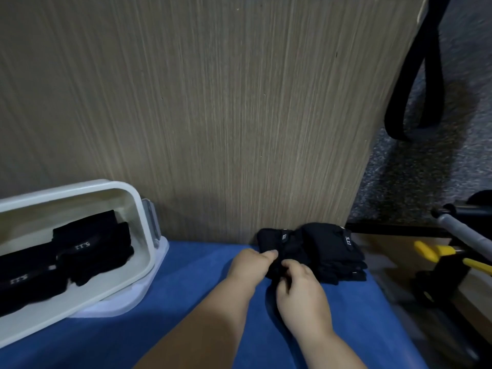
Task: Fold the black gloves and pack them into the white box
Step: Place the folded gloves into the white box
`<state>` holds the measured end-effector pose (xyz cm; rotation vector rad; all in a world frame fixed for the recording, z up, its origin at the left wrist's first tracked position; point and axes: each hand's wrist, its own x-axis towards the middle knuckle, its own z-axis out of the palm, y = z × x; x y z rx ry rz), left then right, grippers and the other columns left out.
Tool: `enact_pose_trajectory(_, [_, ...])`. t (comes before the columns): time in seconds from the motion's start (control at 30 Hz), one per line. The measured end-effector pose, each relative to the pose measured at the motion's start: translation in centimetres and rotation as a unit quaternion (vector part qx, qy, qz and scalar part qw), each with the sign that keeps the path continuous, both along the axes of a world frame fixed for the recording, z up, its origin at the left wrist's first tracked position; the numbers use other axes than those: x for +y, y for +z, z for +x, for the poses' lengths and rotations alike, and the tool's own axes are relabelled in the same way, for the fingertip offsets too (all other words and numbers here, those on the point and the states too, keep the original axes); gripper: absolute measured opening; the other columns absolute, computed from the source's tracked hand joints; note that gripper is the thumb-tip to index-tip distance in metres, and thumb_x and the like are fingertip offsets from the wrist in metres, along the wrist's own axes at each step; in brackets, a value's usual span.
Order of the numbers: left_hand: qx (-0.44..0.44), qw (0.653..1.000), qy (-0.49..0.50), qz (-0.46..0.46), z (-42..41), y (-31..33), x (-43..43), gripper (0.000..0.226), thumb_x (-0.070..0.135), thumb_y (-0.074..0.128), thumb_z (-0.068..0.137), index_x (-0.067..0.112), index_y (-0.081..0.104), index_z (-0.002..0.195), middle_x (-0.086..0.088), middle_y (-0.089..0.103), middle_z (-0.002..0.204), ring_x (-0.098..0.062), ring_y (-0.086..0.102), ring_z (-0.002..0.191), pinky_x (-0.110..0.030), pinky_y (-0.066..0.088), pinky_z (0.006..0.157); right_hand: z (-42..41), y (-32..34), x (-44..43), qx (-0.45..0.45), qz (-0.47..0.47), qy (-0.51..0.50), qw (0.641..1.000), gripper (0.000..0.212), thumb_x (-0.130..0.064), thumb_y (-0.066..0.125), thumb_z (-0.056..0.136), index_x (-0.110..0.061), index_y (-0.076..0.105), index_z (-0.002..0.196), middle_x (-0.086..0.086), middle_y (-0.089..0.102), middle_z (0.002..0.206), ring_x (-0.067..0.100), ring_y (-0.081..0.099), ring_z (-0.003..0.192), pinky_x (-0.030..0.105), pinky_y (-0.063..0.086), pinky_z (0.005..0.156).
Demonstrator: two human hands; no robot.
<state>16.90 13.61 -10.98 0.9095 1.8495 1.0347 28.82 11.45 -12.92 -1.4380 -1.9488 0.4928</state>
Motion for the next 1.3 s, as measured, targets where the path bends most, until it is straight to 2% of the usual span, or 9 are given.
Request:
enact_pose_trajectory(0.13, [-0.064,0.995,0.037,0.064,0.5,0.1,-0.4,0.038,0.039,0.062,0.068,0.01,0.061,0.093,-0.007,0.066,0.093,-0.022,0.061,0.09,-0.035,0.05,0.08,0.1,0.4,-0.4,0.051,0.02,-0.016,0.998,0.025,-0.015,0.052,0.087,-0.028,0.059,0.108,-0.012,0.055,0.107,0.007,0.055,0.09,0.024,0.045,0.075])
enact_pose_trajectory(0.27, [-0.125,0.981,0.076,0.124,0.0,0.9,-1.4,0.028,0.029,0.059,0.069,0.012,0.055,0.091,-0.017,0.068,0.098,-0.031,0.065,0.093,-0.047,0.053,0.086,0.3,0.7,-0.9,0.102,0.077,-0.016,0.992,0.014,-0.019,0.059,0.085,-0.032,0.056,0.092,-0.019,0.053,0.092,-0.002,0.053,0.079,0.023,0.043,0.063])
enact_pose_trajectory(0.4, [-0.174,0.968,0.083,0.158,-1.6,1.9,-3.0,0.01,0.014,0.059,0.084,0.011,0.052,0.091,-0.014,0.068,0.094,-0.028,0.067,0.09,-0.04,0.058,0.078,0.4,0.7,-1.2,0.125,0.122,-0.016,0.984,0.009,-0.024,0.061,0.087,-0.03,0.057,0.09,-0.019,0.054,0.088,-0.006,0.052,0.08,0.013,0.035,0.058])
enact_pose_trajectory(0.57, [-0.176,0.965,0.089,0.175,-3.9,3.1,-6.4,0.013,0.009,0.059,0.085,0.011,0.053,0.096,-0.011,0.066,0.093,-0.026,0.066,0.09,-0.042,0.058,0.078,-0.4,2.1,-1.7,0.192,0.14,0.008,0.971,0.016,-0.041,0.051,0.086,-0.031,0.054,0.098,-0.018,0.053,0.094,-0.006,0.052,0.091,0.011,0.037,0.065])
enact_pose_trajectory(0.7, [-0.187,0.965,0.076,0.168,-6.3,3.5,-9.7,0.012,0.005,0.058,0.085,0.013,0.054,0.093,-0.008,0.066,0.091,-0.023,0.065,0.086,-0.04,0.056,0.078,-2.3,3.5,-2.0,0.273,0.011,0.073,0.959,0.038,-0.06,0.055,0.083,-0.03,0.056,0.107,-0.01,0.057,0.108,-0.004,0.054,0.099,0.012,0.04,0.078])
enact_pose_trajectory(0.8, [-0.196,0.966,0.06,0.16,-8.4,3.5,-12.1,0.013,0.003,0.058,0.085,0.012,0.055,0.094,-0.011,0.066,0.095,-0.024,0.064,0.088,-0.038,0.053,0.078,-4.9,4.5,-2.7,0.323,-0.159,0.117,0.926,0.051,-0.06,0.056,0.075,-0.025,0.059,0.113,-0.006,0.063,0.112,0.008,0.058,0.105,0.026,0.045,0.091])
enact_pose_trajectory(0.93, [-0.216,0.963,0.054,0.152,-11.2,3.4,-15.2,0.015,-0.002,0.055,0.086,0.009,0.055,0.097,-0.014,0.066,0.092,-0.026,0.064,0.087,-0.04,0.052,0.08,-8.9,5.7,-4.7,0.351,-0.351,0.205,0.844,0.036,-0.047,0.062,0.085,-0.021,0.061,0.111,0.001,0.073,0.102,0.015,0.069,0.095,0.028,0.053,0.077])
enact_pose_trajectory(1.13, [-0.242,0.942,0.146,0.18,-14.9,3.2,-18.0,0.025,-0.004,0.055,0.086,0.007,0.052,0.109,-0.022,0.063,0.107,-0.033,0.065,0.095,-0.046,0.054,0.087,-14.9,4.5,-6.8,0.333,-0.36,0.215,0.845,0.03,-0.03,0.066,0.088,-0.009,0.06,0.109,0.013,0.073,0.098,0.029,0.07,0.092,0.049,0.055,0.087])
enact_pose_trajectory(1.3, [-0.274,0.916,0.214,0.199,-17.8,3.3,-19.9,0.042,0.02,0.071,0.085,0.015,0.042,0.116,-0.017,0.065,0.106,-0.033,0.068,0.092,-0.05,0.056,0.085,-19.9,4.6,-8.8,0.374,-0.321,0.201,0.847,0.02,-0.024,0.067,0.088,-0.012,0.058,0.101,0.014,0.072,0.096,0.031,0.07,0.089,0.052,0.057,0.079])
